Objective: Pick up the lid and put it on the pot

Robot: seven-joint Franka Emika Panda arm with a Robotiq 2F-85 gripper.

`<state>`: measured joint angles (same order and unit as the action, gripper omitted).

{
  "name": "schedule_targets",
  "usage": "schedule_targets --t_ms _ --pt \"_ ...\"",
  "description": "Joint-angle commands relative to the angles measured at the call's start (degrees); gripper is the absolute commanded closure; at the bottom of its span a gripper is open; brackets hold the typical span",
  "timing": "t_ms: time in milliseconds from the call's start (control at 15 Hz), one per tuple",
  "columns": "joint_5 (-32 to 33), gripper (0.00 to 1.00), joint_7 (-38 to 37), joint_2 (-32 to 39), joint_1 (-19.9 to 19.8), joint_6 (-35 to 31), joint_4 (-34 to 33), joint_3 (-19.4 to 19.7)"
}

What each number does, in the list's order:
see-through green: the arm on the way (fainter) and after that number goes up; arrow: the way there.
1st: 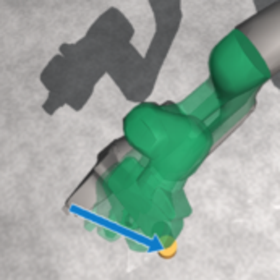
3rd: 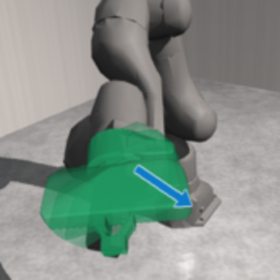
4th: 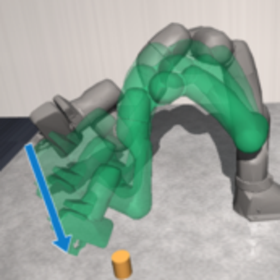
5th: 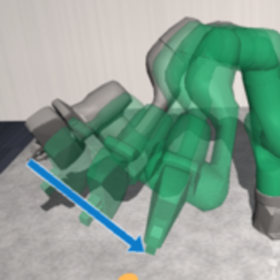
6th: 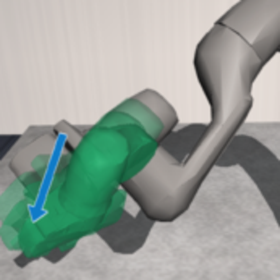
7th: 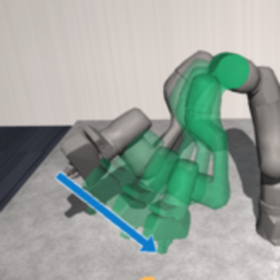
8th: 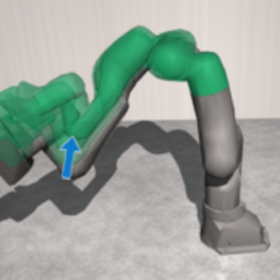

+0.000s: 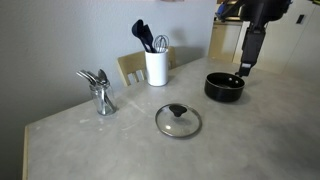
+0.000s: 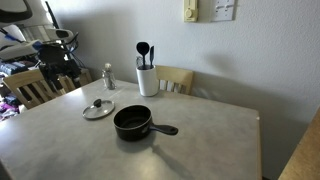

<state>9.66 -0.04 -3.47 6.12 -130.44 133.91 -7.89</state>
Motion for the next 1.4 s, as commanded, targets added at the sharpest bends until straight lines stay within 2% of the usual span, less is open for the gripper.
schedule_targets --t_ms 0,400,800,933,1000,1267,1333 --pt "-3.08 0.0 3.65 1.78 0.26 -2.8 -0.58 0.68" --pt "-3.51 0.0 6.24 9.51 -0.29 -4.59 -5.93 1.37" --pt "-3.28 0.0 13.74 20.76 0.09 -4.42 -17.25 0.31" --pt "-4.5 0.0 18.45 24.05 -0.43 -4.85 -20.43 -0.89" --pt "-3.09 0.0 13.98 20.23 0.12 -4.71 -16.49 0.08" --pt "-3.49 0.0 16.54 23.81 0.07 -4.7 -19.9 -0.58" --pt "-2.48 0.0 13.81 22.48 0.6 -4.4 -18.65 0.23"
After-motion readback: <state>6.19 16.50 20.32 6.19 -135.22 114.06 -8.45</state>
